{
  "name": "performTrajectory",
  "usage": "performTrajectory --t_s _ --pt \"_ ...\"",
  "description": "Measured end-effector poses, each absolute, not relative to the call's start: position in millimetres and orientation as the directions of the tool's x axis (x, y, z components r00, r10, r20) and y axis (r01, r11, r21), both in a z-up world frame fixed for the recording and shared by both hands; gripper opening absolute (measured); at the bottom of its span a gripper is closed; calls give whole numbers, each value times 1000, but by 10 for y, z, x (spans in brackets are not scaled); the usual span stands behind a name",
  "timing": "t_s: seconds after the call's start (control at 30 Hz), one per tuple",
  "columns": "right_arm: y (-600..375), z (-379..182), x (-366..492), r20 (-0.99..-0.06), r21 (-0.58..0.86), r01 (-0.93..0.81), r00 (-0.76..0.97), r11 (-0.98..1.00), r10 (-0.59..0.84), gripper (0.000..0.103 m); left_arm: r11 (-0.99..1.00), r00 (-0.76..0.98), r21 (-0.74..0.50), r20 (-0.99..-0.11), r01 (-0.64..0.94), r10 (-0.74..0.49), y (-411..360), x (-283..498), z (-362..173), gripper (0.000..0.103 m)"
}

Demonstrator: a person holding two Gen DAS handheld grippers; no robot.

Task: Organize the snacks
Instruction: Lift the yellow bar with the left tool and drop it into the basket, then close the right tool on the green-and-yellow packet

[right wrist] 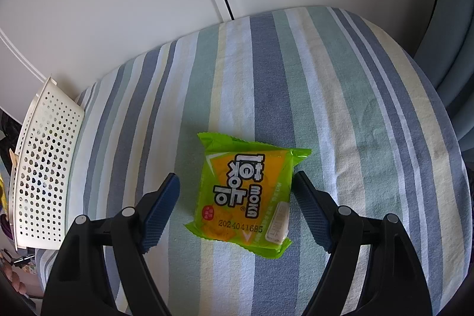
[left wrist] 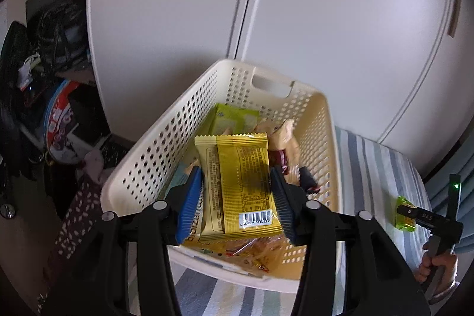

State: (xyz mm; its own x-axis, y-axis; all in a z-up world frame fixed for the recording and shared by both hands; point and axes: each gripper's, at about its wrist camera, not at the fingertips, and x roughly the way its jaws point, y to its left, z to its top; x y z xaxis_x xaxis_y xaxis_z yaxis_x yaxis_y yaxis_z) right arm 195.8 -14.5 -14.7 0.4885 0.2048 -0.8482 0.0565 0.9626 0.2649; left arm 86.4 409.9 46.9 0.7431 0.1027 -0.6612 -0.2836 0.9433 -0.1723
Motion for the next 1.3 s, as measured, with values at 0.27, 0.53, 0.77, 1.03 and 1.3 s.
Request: performTrajectory --t_s 0.27,0.53,0.77,1.03,1.3 --pt "-135 -158 1955 -850 258 56 488 964 199 78 916 769 -165 -608 -367 198 4188 694 461 101" --pt "-133 -160 1957 -853 247 54 485 967 191 79 917 790 -77 -540 -391 291 4092 553 595 101" --pt "41 -174 2014 -883 142 25 454 990 115 83 901 790 -109 -532 -419 304 4226 497 619 101" --pt "147 -161 2034 -896 12 39 444 999 -7 60 891 802 -184 -536 -415 263 4419 435 634 101" --pt "326 105 1912 -877 92 6 473 996 79 58 858 797 -208 -518 -470 311 4575 307 689 101"
